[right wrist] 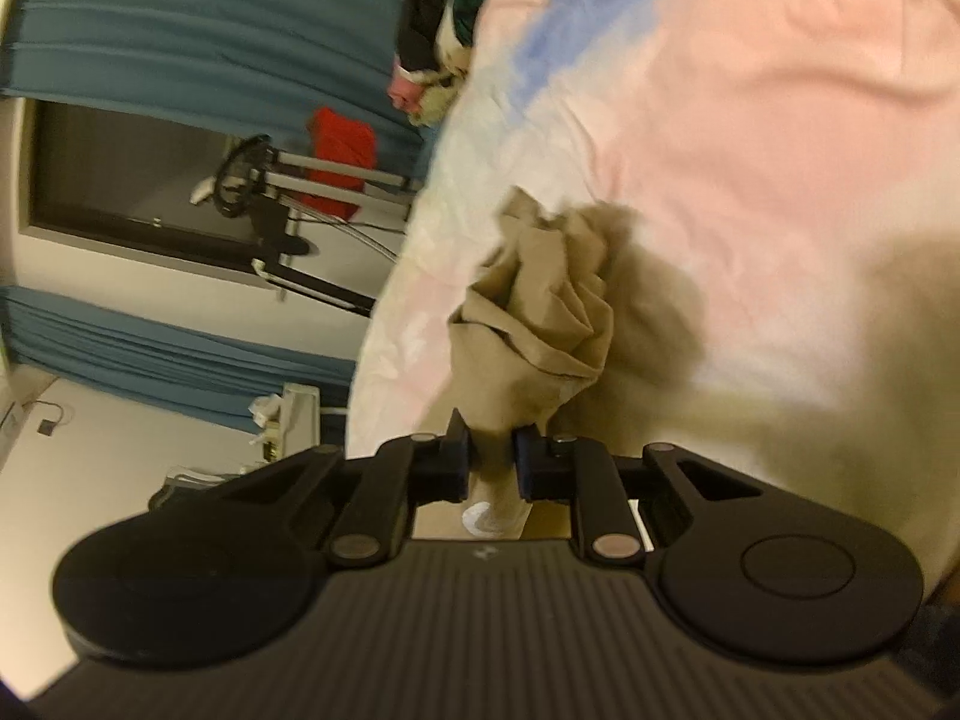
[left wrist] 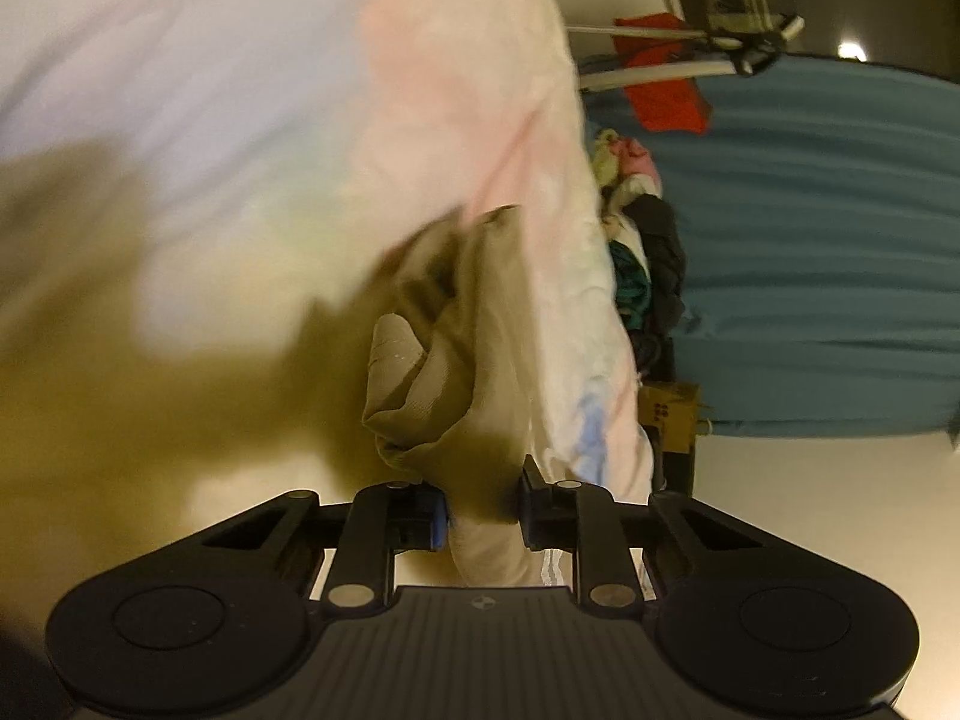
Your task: Fold clothes
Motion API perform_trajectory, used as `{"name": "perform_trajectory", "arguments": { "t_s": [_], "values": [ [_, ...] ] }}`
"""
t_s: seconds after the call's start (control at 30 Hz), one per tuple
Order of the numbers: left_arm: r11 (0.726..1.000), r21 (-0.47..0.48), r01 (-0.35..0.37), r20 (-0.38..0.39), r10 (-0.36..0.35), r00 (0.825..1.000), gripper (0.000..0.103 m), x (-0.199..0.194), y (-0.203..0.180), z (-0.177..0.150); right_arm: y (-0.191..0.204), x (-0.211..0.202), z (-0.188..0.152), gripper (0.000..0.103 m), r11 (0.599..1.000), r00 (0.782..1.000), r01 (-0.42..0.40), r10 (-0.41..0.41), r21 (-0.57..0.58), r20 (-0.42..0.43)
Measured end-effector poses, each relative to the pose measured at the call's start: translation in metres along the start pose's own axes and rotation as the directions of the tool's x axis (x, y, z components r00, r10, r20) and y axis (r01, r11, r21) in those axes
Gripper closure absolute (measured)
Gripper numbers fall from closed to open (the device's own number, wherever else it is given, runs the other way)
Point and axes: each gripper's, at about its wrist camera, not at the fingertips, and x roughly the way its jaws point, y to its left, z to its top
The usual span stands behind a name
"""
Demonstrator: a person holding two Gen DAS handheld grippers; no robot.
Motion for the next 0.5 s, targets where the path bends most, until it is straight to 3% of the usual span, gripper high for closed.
{"name": "perform_trajectory", "arguments": {
  "t_s": [0.23,0.5],
  "values": [
    [0.994,0.111,0.007,-0.017,-0.005,1.000,0.081,-0.016,-0.074,-0.014,0.032,-0.028,0.028,0.085,0.999,0.996,-0.041,0.040,0.011,0.083],
    [0.981,0.190,0.033,-0.080,-0.018,0.997,0.081,0.087,-0.170,-0.025,0.040,-0.035,0.097,0.085,0.995,0.983,-0.071,0.059,0.064,0.172]
  ]
}}
